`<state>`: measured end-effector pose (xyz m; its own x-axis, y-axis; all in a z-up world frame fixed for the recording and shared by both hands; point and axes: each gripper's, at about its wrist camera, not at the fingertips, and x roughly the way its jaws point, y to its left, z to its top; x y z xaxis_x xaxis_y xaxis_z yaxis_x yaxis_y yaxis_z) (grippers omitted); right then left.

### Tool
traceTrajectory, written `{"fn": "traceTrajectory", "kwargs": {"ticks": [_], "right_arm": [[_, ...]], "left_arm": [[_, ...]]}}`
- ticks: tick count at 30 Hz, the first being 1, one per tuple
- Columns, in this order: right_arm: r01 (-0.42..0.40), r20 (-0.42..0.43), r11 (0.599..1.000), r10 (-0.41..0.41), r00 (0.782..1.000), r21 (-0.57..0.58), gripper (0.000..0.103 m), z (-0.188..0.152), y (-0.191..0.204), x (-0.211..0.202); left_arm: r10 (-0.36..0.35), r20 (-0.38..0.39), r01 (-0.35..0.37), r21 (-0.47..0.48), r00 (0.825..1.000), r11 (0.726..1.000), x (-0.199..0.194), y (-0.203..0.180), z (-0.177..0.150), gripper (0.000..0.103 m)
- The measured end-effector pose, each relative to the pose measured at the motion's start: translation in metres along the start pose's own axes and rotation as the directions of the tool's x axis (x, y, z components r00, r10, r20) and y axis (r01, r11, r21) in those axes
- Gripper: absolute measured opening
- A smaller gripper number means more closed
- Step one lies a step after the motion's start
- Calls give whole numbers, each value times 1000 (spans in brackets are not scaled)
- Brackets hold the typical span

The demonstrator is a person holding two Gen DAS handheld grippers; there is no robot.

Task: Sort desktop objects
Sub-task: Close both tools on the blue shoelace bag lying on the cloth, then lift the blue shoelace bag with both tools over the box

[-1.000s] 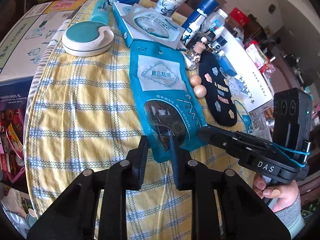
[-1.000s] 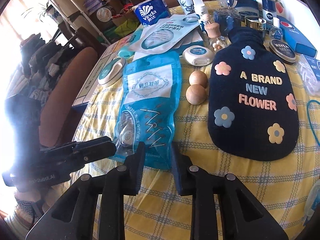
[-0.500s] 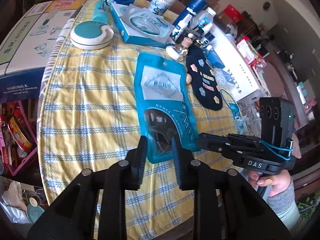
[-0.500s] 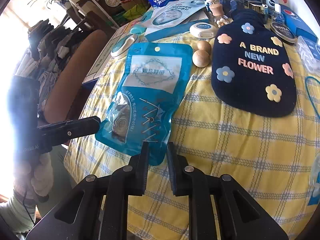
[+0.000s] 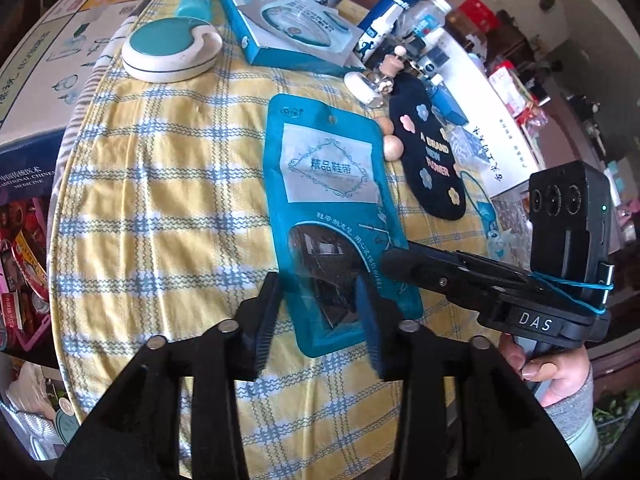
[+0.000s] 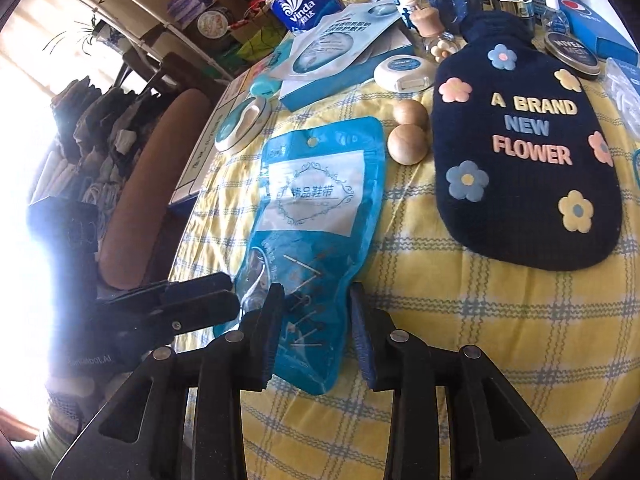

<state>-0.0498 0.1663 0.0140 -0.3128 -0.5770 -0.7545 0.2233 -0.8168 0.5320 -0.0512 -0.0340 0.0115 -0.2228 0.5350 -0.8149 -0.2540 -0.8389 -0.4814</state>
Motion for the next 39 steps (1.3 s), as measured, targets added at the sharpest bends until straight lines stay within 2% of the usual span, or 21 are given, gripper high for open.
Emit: {"fn": "traceTrajectory", "kwargs": {"ticks": [7, 11, 19, 23, 29, 34, 39], "right_arm": [[46, 30, 997, -44, 999, -66, 23, 2, 13, -7], [62, 65, 992, -56, 996, -108, 23, 3, 23, -21], [52, 160, 994, -36, 987, -96, 23, 25, 16, -83], [61, 210, 996, -46, 977, -66, 23, 43, -8, -130], [121, 286, 992, -110, 952, -21, 23, 66, -60, -215], [190, 318, 982, -185, 930, 16, 23, 84, -113, -276], [228, 315, 971, -238, 919, 68, 23, 98, -173, -313]], "left_arm": [[12, 43, -12, 7, 999, 1000, -11, -5, -6, 25], [6, 69, -8, 20, 998, 1000, -25, -17, -2, 25], [-41, 120, 29, 103, 992, 994, -48, -80, 35, 23], [-93, 121, 75, 146, 988, 986, -39, -132, 65, 23], [-197, 95, 174, 204, 976, 963, -8, -222, 106, 23], [-252, 37, 237, 226, 967, 945, 38, -292, 133, 23], [-256, -23, 254, 242, 966, 937, 92, -348, 153, 23]]}}
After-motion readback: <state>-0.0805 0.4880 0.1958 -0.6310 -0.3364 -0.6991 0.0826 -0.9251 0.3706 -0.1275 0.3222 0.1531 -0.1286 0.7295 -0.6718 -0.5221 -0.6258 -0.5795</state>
